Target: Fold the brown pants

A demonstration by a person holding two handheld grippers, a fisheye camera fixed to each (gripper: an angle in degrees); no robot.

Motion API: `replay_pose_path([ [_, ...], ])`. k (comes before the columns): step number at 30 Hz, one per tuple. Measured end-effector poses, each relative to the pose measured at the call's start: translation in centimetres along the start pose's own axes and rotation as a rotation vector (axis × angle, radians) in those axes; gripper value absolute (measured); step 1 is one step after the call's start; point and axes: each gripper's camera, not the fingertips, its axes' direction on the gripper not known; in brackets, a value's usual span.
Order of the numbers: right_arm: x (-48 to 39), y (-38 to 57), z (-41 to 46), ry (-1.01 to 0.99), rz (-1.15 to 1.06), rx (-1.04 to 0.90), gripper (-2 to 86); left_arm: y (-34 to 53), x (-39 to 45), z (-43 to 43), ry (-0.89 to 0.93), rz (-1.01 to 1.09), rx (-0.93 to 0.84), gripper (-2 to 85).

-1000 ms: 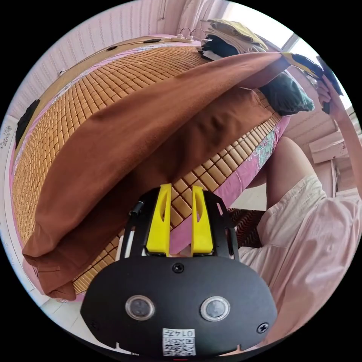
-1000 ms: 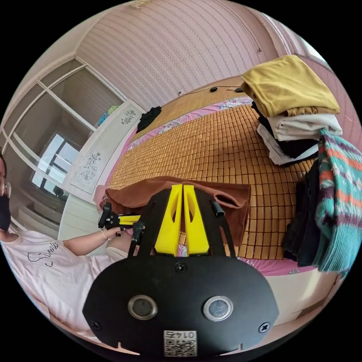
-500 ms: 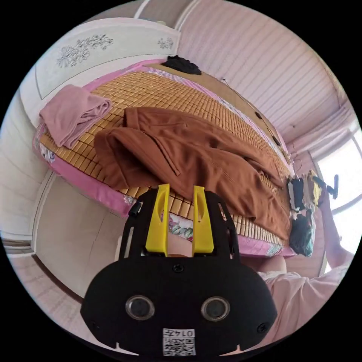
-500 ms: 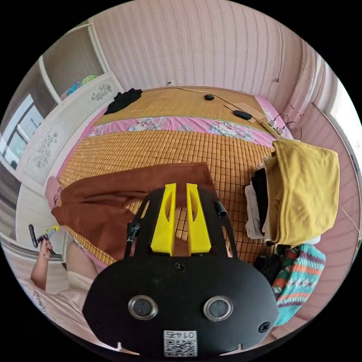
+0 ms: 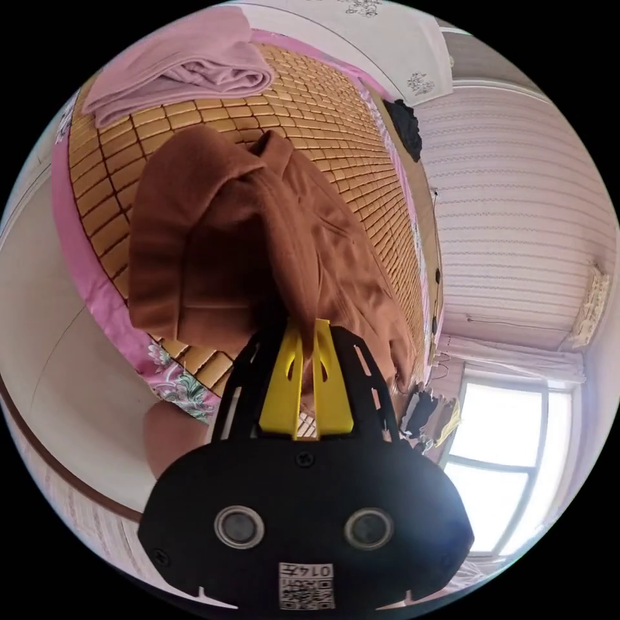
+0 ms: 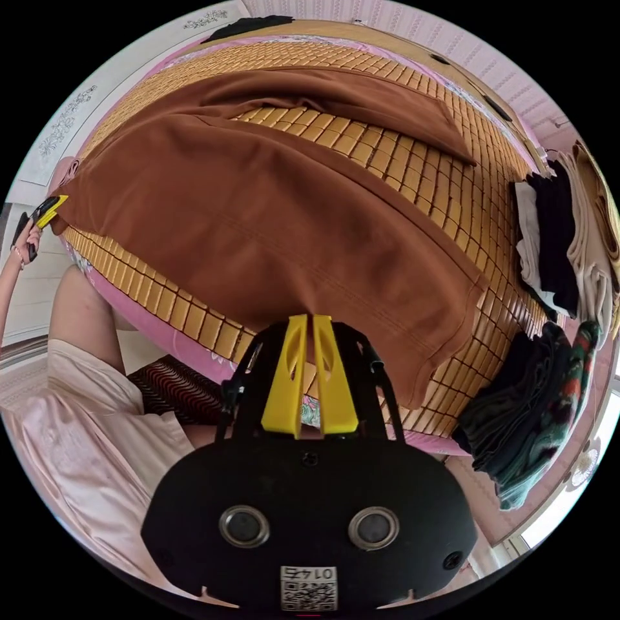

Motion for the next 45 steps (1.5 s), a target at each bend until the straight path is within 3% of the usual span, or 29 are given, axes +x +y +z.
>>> replay_pose_path([
  [4, 1.8, -1.0, -0.9, 0.032, 0.004, 0.011, -0.7, -1.6, 6.6, -4.2, -0.1, 0.268, 0.054, -0.9],
  [9, 4.4, 0.1, -0.3, -0.018, 0.037, 0.008, -0.7, 3.1, 11.9, -11.8, 0.06, 0.698, 0.22, -0.9],
  [12, 4.5, 1.9, 2.5, -0.075, 0.057, -0.024, 0.2, 7.0, 5.8, -14.0, 0.161, 0.582, 0.236, -0.7],
  [16, 4.9, 3.8, 6.3, -0.108, 0.151, -0.057, 5.4, 10.6, -7.4, -9.9, -0.124, 0.107, 0.049, 0.7],
  [18, 5.6, 4.6, 6.6, -0.106, 0.216, -0.006, 7.2, 11.7, -10.6, -8.7, -0.235, -0.005, 0.016, 2.3],
  [22, 7.6, 5.7, 6.7, -0.174, 0.358, 0.046, 14.1, 12.6, -13.0, -9.9, -0.055, -0.139, 0.149, 0.7],
  [25, 8.8, 6.3, 8.0, -0.236, 0.432, 0.056, 13.7, 12.1, -11.8, -10.0, -0.132, -0.099, 0.129, -0.2],
  [28, 8.2, 5.4, 9.4, -0.11, 0.438, 0.0, 9.5, 11.8, -10.8, -10.2, -0.147, -0.087, 0.126, -0.6],
  [30, 7.1, 4.5, 10.1, -0.018, 0.369, -0.027, 7.1, 11.7, -10.2, -10.5, -0.13, -0.066, 0.132, -0.7],
  [35, 6.5, 3.7, 11.3, -0.014, 0.227, -0.077, -0.2, 11.0, -7.2, -12.0, -0.085, 0.029, 0.166, -0.9],
  [39, 6.6, 4.8, 13.1, 0.195, 0.128, -0.179, -0.8, 10.3, -3.8, -13.5, -0.074, 0.18, 0.181, -0.9],
  [42, 8.4, 6.1, 13.4, 0.124, 0.177, -0.16, -0.9, 10.6, -3.2, -12.4, -0.166, 0.201, 0.129, -0.8],
  [45, 9.7, 6.6, 13.9, 0.05, 0.228, -0.211, -0.9, 11.8, -5.8, -10.5, -0.229, 0.068, 0.059, -0.5],
])
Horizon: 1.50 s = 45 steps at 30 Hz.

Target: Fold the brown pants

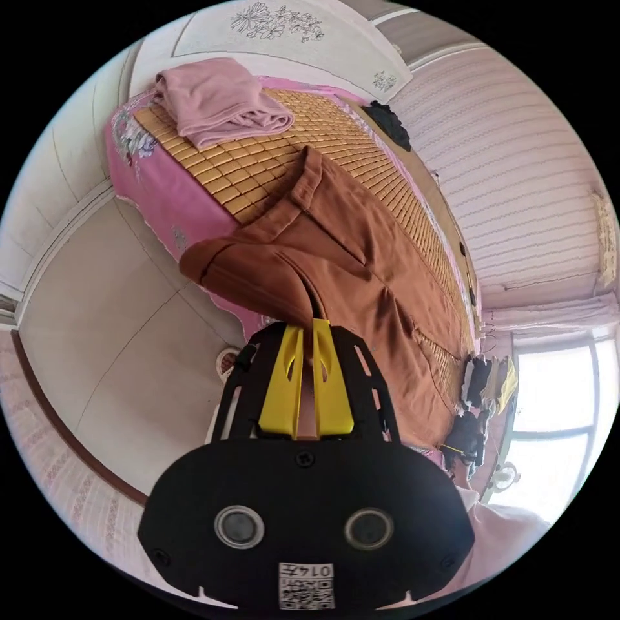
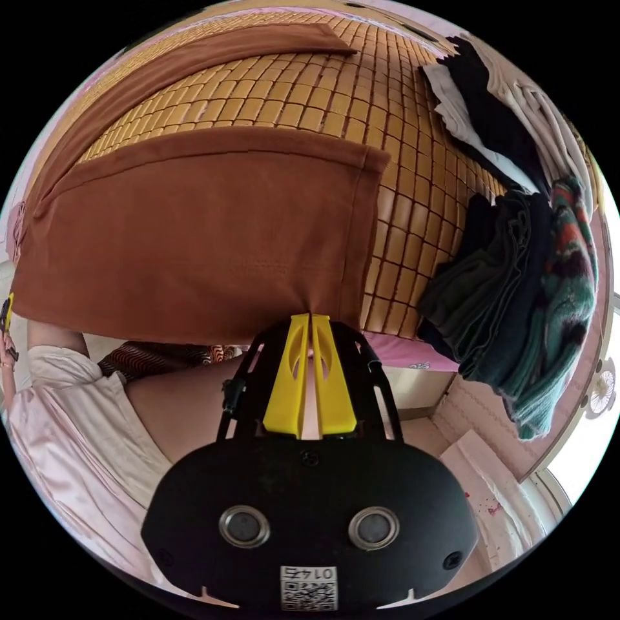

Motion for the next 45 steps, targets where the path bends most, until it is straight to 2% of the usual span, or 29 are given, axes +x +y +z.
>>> replay_pose_path([
  [2, -0.1, 0.4, 0.8, 0.004, -0.001, -0.011, -0.9, 1.4, -1.3, 1.1, -0.002, -0.046, -0.011, 0.2],
  [6, -0.2, 1.1, 0.7, 0.046, -0.003, 0.002, -0.9, 3.6, -3.2, 0.7, 0.104, -0.169, 0.079, 4.2],
  [8, -0.1, 1.1, -0.7, 0.051, -0.009, 0.055, -0.9, 3.8, -2.5, -0.3, 0.039, -0.131, 0.105, 4.7],
  [11, -0.1, -0.3, -3.6, 0.017, -0.021, 0.153, -0.9, 3.2, 0.3, -1.2, -0.155, -0.005, 0.106, 3.6],
  [13, -0.4, -1.9, -5.4, -0.038, -0.048, 0.214, -0.9, 2.6, 3.0, -2.0, -0.297, 0.058, 0.178, 1.1],
  [16, -1.9, -5.6, -8.4, -0.076, -0.108, 0.292, -0.8, 1.1, 5.9, -2.2, -0.291, 0.12, 0.266, -0.2],
  [20, -6.5, -12.2, -11.4, -0.052, -0.227, 0.317, -0.5, -2.8, 8.8, 1.0, -0.211, 0.154, 0.216, 1.1],
  [25, -13.1, -19.3, -13.4, 0.014, -0.34, 0.296, -0.4, -9.4, 11.8, 7.9, -0.219, 0.146, 0.099, 6.9],
  [30, -17.3, -24.1, -12.3, 0.028, -0.339, 0.236, -0.7, -13.4, 13.2, 13.3, -0.424, 0.151, 0.033, 10.5],
  [34, -18.1, -25.2, -11.3, 0.066, -0.33, 0.241, -0.8, -14.9, 13.1, 15.6, -0.397, 0.109, -0.006, 10.8],
  [39, -18.3, -26.8, -12.1, 0.094, -0.315, 0.228, -0.6, -16.3, 16.0, 17.5, -0.464, 0.245, 0.007, 8.0],
  [45, -16.9, -27.2, -13.2, 0.059, -0.275, 0.207, -0.5, -17.7, 18.0, 19.8, -0.51, 0.271, 0.034, 8.0],
])
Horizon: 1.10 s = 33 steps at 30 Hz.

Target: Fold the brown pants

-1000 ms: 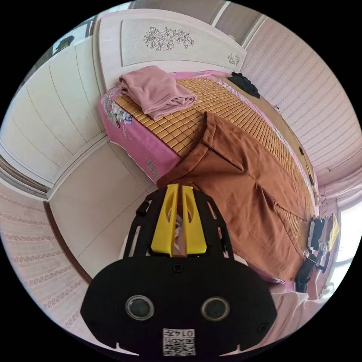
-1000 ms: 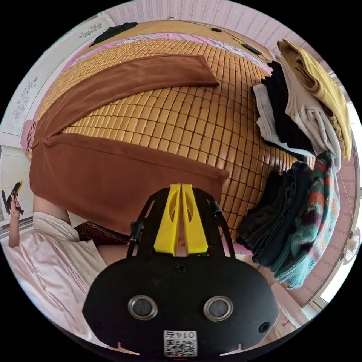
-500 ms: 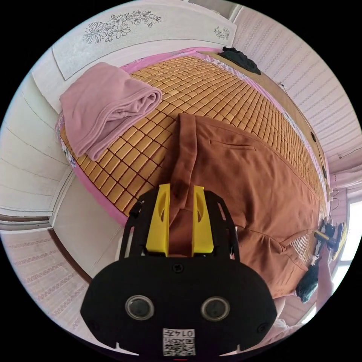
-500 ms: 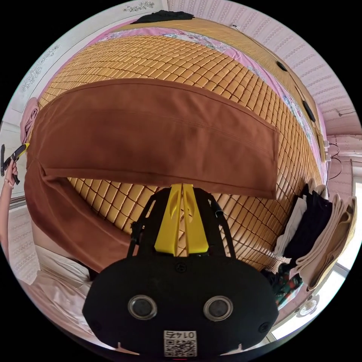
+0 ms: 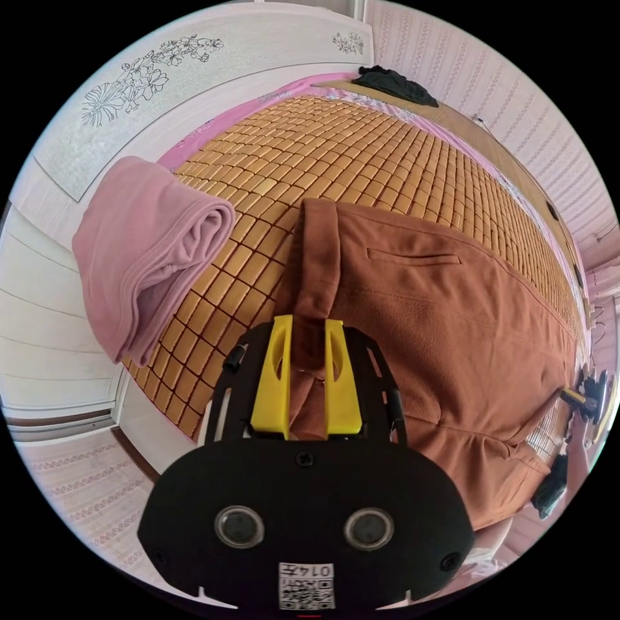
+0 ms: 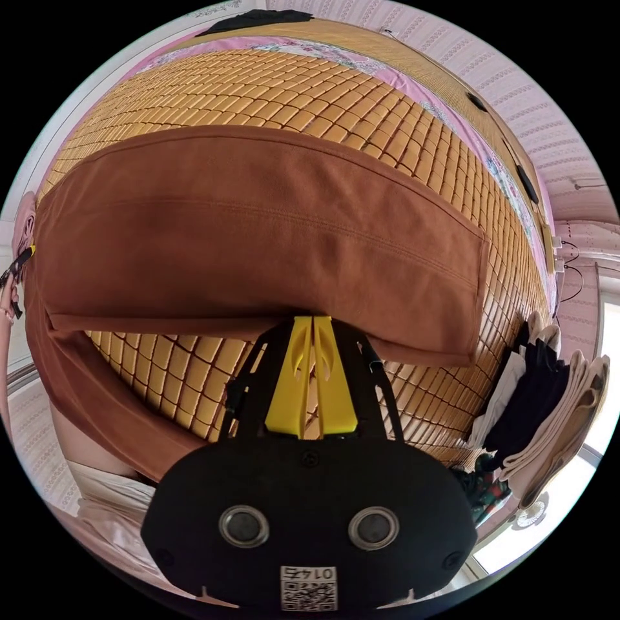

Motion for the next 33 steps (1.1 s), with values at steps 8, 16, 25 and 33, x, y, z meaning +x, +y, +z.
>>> replay_pose_path([
  [8, 3.9, 10.8, -6.4, -0.061, 0.064, 0.209, -0.3, 6.4, -1.2, -4.9, 0.142, -0.003, 0.173, 7.8],
  [16, 11.0, 35.6, -5.7, -0.148, 0.365, 0.146, -0.2, 23.3, 1.8, -9.3, 0.313, 0.183, 0.206, 5.4],
  [25, 14.9, 41.3, -4.9, -0.239, 0.511, 0.13, -0.3, 27.8, 16.2, -8.5, 0.488, 0.468, 0.062, 0.9],
  [33, 15.6, 35.7, -4.7, -0.03, 0.366, 0.025, -0.4, 27.4, 26.2, -4.3, 0.342, 0.646, -0.104, -0.8],
])
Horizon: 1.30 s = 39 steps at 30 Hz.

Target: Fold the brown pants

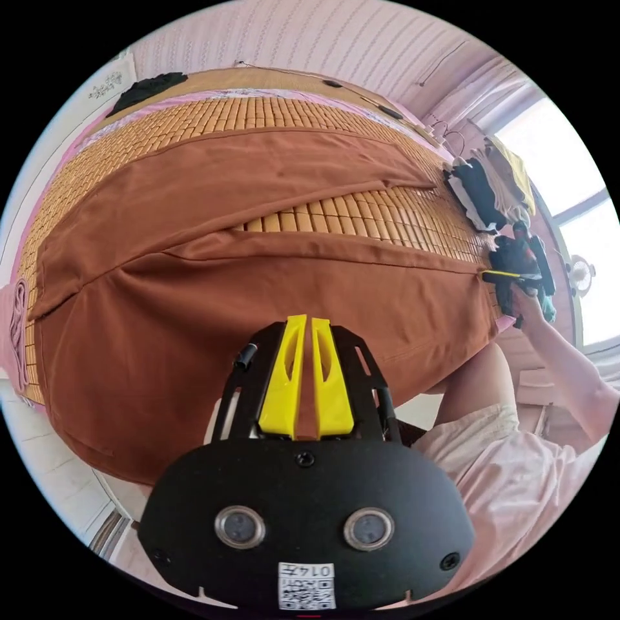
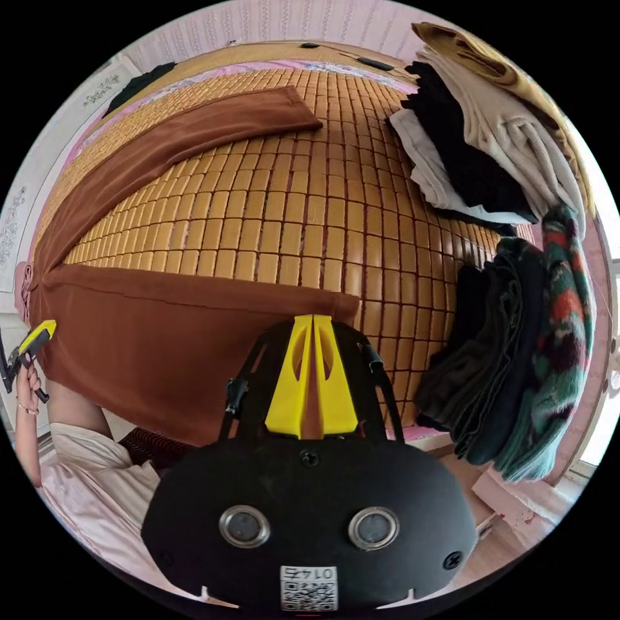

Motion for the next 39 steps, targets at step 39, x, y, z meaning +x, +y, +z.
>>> replay_pose_path([
  [39, 12.6, 20.9, -7.2, -0.408, 0.321, 0.06, 12.4, 29.7, -38.7, -15.6, 0.342, -1.134, 0.471, 12.8],
])
